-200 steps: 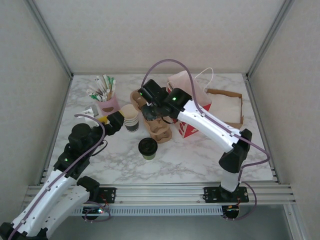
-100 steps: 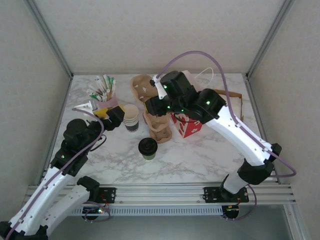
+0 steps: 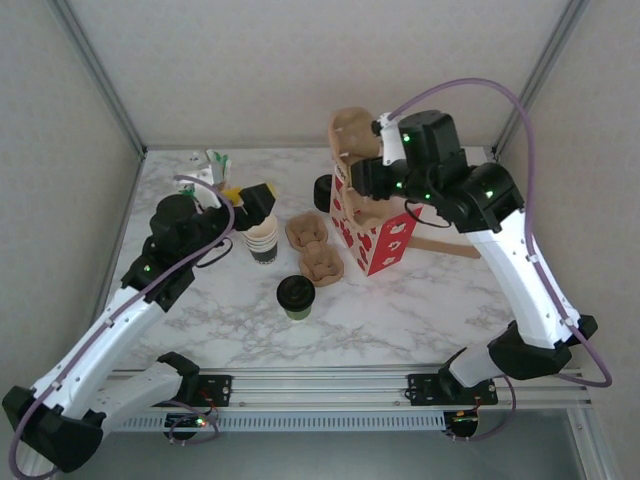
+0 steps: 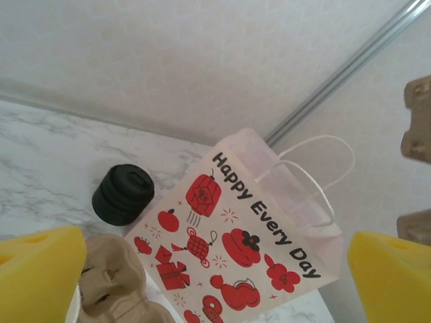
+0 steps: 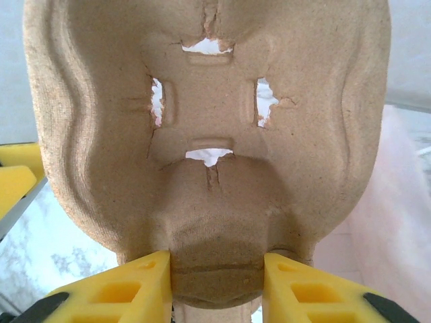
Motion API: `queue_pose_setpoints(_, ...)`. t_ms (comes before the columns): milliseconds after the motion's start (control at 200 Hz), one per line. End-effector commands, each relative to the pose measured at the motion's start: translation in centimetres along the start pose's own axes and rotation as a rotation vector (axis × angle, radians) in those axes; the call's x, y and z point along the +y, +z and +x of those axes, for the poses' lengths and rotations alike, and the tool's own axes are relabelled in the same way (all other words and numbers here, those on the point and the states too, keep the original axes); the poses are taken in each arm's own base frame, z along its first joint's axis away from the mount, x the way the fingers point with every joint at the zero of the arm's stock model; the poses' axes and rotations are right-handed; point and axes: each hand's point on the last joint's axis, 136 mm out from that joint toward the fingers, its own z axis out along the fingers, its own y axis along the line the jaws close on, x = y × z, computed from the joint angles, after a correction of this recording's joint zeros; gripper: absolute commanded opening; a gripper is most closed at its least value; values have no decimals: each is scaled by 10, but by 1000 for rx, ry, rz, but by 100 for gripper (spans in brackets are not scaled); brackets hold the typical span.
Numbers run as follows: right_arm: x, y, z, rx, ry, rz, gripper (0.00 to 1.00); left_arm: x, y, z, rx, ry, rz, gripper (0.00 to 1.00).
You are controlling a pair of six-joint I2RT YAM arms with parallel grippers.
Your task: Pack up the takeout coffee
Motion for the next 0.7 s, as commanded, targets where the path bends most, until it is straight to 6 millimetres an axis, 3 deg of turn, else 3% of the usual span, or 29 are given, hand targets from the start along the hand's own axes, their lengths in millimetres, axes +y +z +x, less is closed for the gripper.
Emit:
queue_pose_setpoints(0, -14, -16, -7, -13, -7, 11, 35, -30, 12, -11, 10, 27, 90, 100)
queue_pose_setpoints(280, -64, 7, -7, 90, 39, 103, 34, -64, 60, 16, 201, -39, 205, 99)
queue_pose_setpoints(696, -79, 44, 4, 232, 5, 102, 34, -91, 103, 61, 397, -92, 298, 75)
